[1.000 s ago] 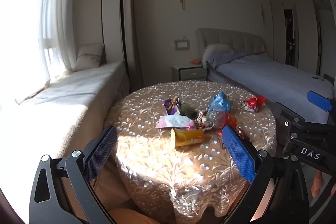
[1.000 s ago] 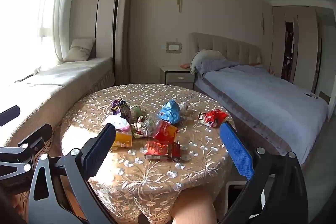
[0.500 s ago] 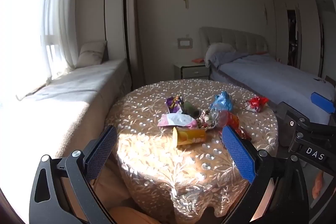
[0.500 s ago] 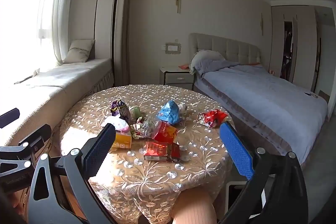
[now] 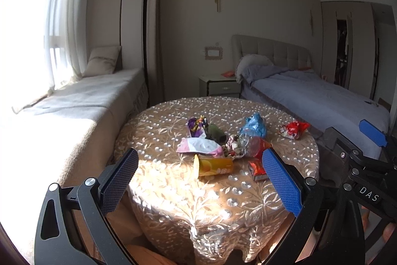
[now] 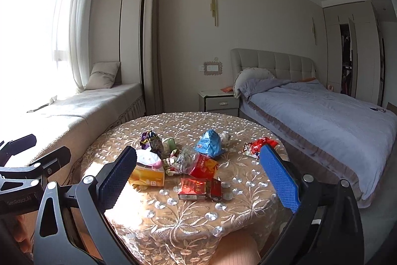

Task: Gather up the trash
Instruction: 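Approach the table of trash with both tools open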

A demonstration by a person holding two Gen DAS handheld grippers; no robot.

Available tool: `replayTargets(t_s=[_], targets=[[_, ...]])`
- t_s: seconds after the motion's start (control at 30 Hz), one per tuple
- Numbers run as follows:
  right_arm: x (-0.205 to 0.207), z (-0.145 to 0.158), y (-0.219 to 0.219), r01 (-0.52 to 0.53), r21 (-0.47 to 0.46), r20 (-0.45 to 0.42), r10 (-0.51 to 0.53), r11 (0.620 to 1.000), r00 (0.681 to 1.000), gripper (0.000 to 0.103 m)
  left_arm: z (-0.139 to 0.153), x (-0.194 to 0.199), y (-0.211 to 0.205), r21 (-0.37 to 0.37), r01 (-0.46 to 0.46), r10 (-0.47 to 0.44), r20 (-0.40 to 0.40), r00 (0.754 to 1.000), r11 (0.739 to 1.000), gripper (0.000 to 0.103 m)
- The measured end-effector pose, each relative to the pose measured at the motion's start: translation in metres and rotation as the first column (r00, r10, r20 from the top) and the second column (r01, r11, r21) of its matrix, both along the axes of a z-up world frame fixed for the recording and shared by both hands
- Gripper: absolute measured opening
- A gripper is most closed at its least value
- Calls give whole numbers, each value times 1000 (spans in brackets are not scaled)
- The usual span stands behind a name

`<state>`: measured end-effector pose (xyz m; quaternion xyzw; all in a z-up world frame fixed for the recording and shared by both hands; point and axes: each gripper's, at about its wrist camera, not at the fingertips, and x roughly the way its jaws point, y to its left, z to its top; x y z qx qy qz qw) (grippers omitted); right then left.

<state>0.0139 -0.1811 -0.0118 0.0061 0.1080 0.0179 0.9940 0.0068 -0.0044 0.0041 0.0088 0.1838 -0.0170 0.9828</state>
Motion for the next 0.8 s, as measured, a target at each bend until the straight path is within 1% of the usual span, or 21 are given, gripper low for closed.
replayTargets(t_s=[0.07, 0.17, 0.27, 0.53, 0.67, 0.8], targets=[[1, -1, -3, 8, -7, 9, -8, 1000, 1000, 99, -1, 2, -4, 5, -5, 5, 4, 1000, 1000, 98], [9, -4, -8, 21, -22, -1, -21, 1000, 1000, 99, -5, 9, -10, 28, -18, 18, -2, 1000, 999, 98], [16, -9, -14, 17, -20, -13, -17, 1000, 1000, 99, -10, 17, -16, 39, -12, 13, -14, 1000, 999, 98], [39, -23, -26, -2, -20, -54, 1, 1000, 999, 99, -27, 45, -33, 129, 11, -5, -46, 999, 992, 98], [56, -32, -27, -16, -24, -85, 14, 1000, 996, 99, -39, 63, -33, 118, 36, -26, -87, 996, 992, 98], [76, -48, -26, -35, -30, -147, 30, 999, 989, 99, -55, 83, -30, 116, 83, -69, -119, 990, 990, 98]])
